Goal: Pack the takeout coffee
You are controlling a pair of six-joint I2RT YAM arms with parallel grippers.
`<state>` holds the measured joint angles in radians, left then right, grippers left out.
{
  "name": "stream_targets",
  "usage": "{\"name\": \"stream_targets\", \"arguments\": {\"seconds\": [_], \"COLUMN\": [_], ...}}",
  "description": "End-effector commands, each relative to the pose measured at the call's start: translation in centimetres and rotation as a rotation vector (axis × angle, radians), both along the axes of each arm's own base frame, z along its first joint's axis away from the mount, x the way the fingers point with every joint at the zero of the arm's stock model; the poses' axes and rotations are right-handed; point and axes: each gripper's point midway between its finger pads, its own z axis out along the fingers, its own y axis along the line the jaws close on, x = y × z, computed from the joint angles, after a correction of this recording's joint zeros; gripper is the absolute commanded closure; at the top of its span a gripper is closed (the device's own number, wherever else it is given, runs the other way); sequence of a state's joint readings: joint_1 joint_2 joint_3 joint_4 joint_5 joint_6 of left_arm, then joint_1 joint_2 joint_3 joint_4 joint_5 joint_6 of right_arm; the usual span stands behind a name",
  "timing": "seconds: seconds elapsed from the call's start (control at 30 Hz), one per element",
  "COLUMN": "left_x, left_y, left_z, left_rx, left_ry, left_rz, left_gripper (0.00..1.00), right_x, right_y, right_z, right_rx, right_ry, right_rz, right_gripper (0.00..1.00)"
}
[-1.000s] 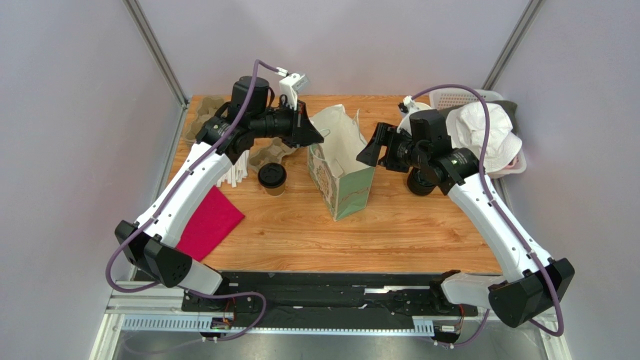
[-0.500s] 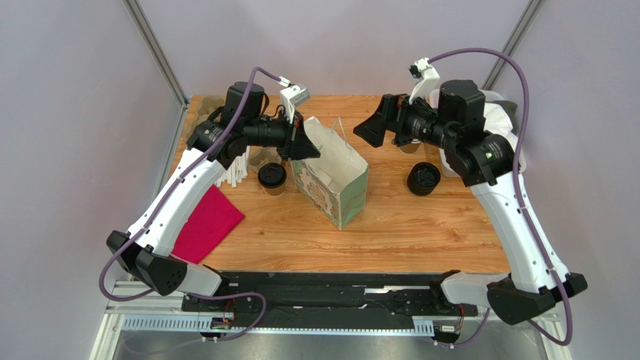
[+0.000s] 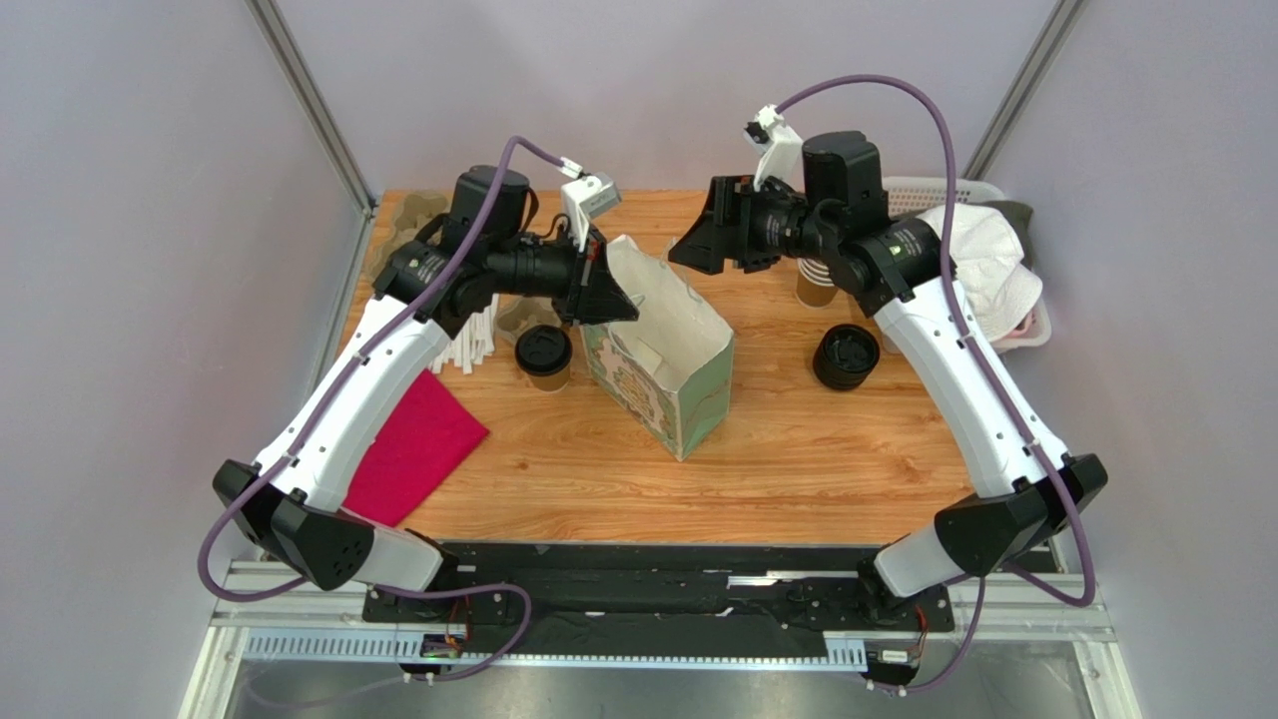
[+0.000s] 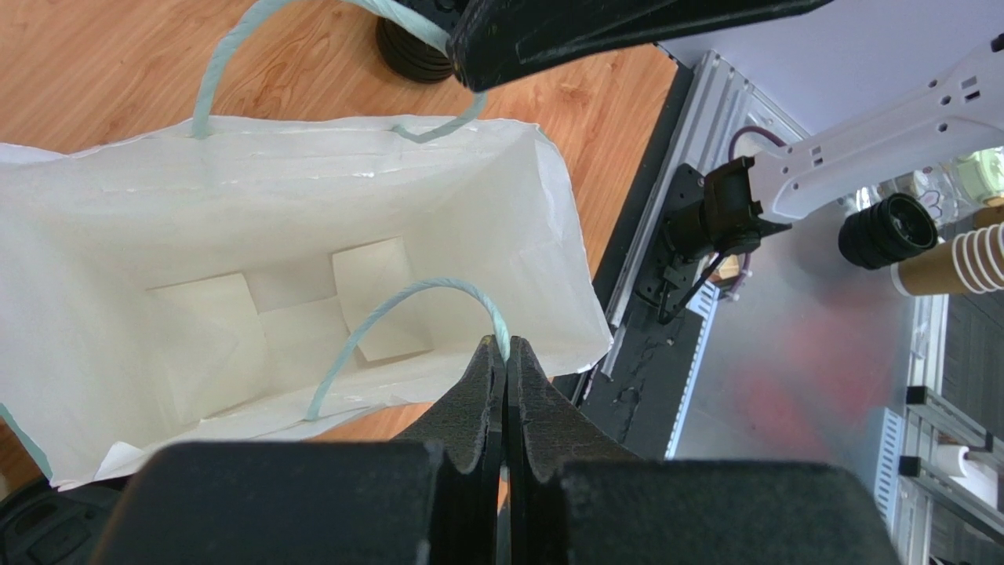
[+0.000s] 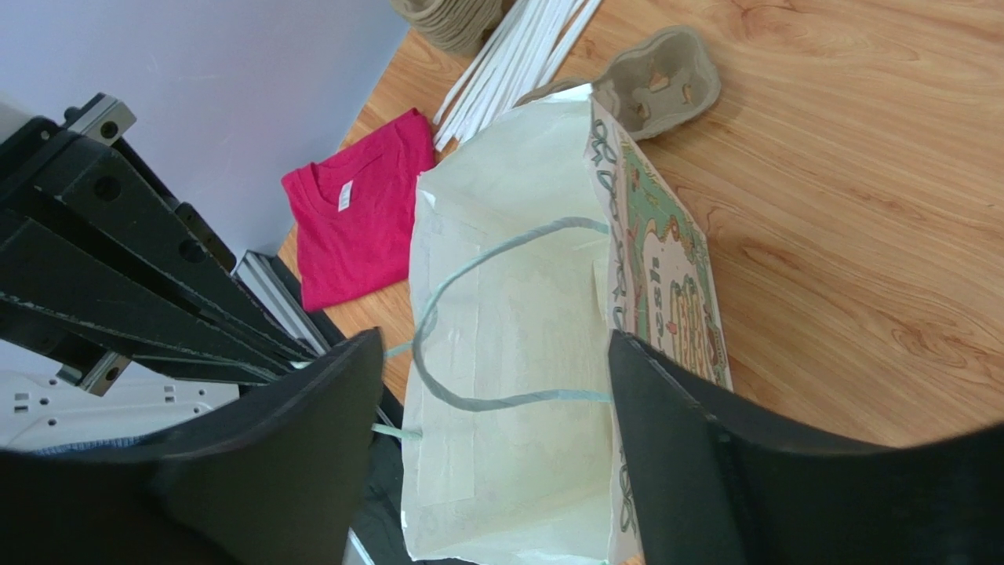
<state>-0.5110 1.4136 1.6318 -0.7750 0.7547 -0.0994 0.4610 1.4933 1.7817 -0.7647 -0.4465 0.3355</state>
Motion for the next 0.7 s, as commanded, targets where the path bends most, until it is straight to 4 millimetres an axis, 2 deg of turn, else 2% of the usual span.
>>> {"name": "stream_targets", "arguments": {"seconds": [0.0,0.13,0.17,0.2,0.23,0.37,0.43,0.47,0.53,0.57,0.6,0.67], "left_x": [-1.1,-1.4,-1.5,-1.6,-1.7,-2.4,-2.5,-2.6,-2.8,-2.5,-2.5,-2.3], "left_y": [0.3,0.6,0.7,0.8,1.0,2.2,3.0,3.3,3.6,4.0,4.1,4.5], "left_z": [1.3,0.9,0.9,0.8,0.9,2.2,2.7,2.8,2.9,2.8,2.7,2.3], "left_rx": [-0.024,-0.015,-0.012,-0.006,-0.005,-0.025,-0.039,-0.046,-0.056,-0.057,-0.061,-0.054], "left_ry": [-0.059,-0.059,-0.064,-0.071,-0.074,-0.104,-0.112,-0.114,-0.111,-0.101,-0.092,-0.081], "left_rz": [-0.032,-0.029,-0.028,-0.026,-0.024,-0.016,-0.005,-0.001,-0.004,0.006,-0.002,0.009], "left_gripper": [1.00,1.00,1.00,1.00,1.00,1.00,1.00,1.00,1.00,1.00,1.00,1.00], "right_x": [-0.1,-0.3,-0.4,-0.7,-1.1,-3.2,-4.2,-5.6,-6.5,-7.8,-8.3,-9.3], "right_y": [1.2,1.5,1.5,1.3,1.0,-1.1,-2.7,-3.3,-4.2,-4.8,-4.9,-5.5], "right_z": [2.4,1.8,1.9,1.9,2.4,3.8,3.5,3.1,2.3,2.3,0.8,-0.1], "right_rx": [0.039,0.034,0.035,0.031,0.030,0.012,-0.012,-0.009,-0.017,-0.013,-0.022,-0.034], "right_ry": [-0.072,-0.050,-0.052,-0.045,-0.055,-0.074,-0.057,-0.040,-0.020,-0.017,0.030,0.056], "right_rz": [0.047,0.072,0.079,0.078,0.072,0.061,0.041,0.050,0.039,0.036,0.035,0.027], "right_gripper": [0.34,0.58,0.79,0.92,1.00,1.00,1.00,1.00,1.00,1.00,1.00,1.00]}}
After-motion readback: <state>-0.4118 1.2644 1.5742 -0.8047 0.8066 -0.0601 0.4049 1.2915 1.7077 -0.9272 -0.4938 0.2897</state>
